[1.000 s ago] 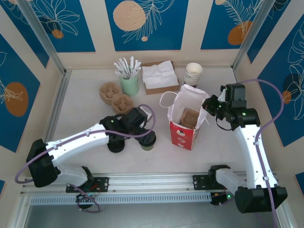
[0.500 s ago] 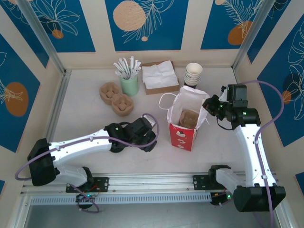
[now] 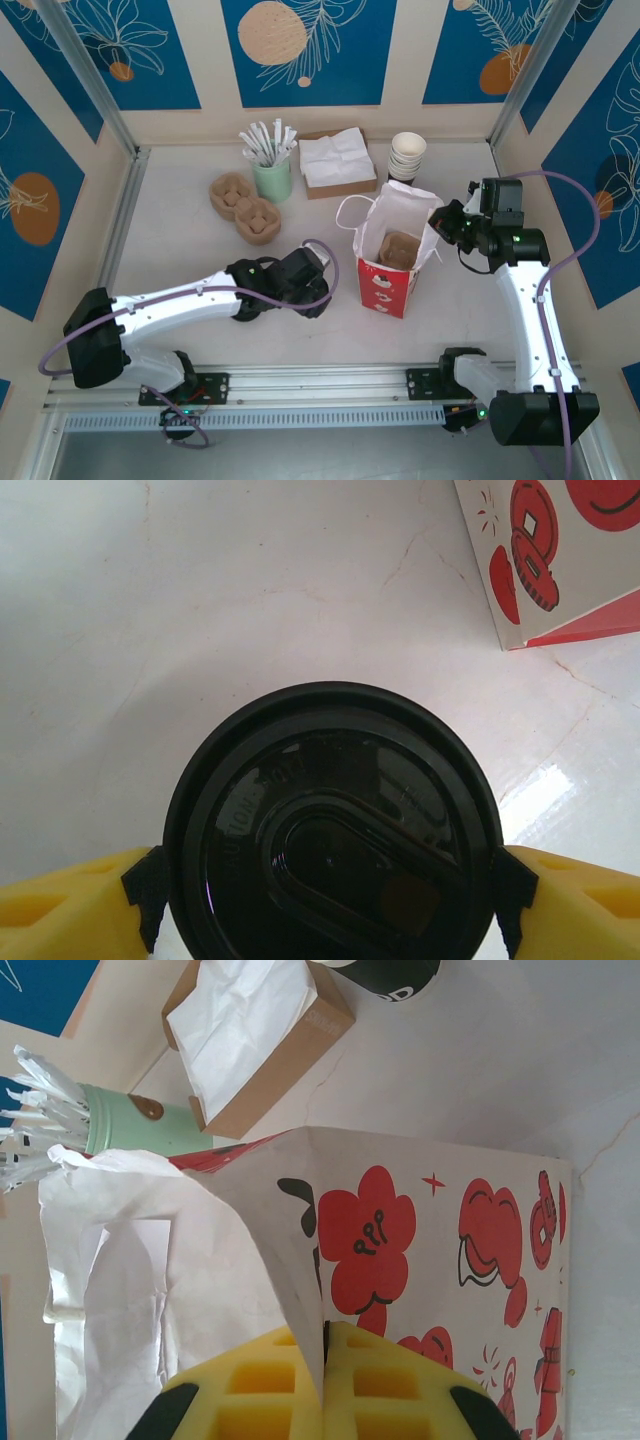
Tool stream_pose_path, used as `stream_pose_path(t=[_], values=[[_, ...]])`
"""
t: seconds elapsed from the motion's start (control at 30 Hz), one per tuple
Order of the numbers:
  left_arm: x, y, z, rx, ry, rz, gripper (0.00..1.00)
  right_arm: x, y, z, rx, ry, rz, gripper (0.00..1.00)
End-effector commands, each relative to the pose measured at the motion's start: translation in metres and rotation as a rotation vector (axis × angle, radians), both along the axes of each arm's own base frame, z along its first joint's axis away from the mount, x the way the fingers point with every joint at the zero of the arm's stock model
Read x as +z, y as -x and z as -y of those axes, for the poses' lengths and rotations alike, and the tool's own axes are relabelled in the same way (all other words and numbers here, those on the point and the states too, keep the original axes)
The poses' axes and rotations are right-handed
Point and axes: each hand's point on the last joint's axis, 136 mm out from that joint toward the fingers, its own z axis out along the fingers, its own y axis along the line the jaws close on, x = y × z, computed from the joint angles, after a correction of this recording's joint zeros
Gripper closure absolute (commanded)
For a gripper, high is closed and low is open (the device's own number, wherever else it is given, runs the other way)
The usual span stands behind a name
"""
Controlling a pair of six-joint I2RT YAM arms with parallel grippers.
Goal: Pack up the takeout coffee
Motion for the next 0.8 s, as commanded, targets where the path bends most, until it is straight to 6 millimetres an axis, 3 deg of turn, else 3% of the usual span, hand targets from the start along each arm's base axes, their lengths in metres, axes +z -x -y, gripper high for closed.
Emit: stream_pose_path(t=[0.0, 0.27, 0.77], values=[[0.0, 0.003, 0.005, 0.004, 0.013, -0.006, 0.17, -0.002, 0.002, -0.002, 0.016, -0.015, 0.005, 1.0], [-0.007, 0.003, 0.004, 0.004, -0.008, -0.016, 0.23, -0.004, 0.002, 0.0, 0.013, -0.017, 0.003, 1.0], [-0.02, 0.01, 0.007, -0.014, -0.046, -0.038, 0.18, -0.003, 0.0, 0.001, 0.006, -0.023, 0.006, 1.0]])
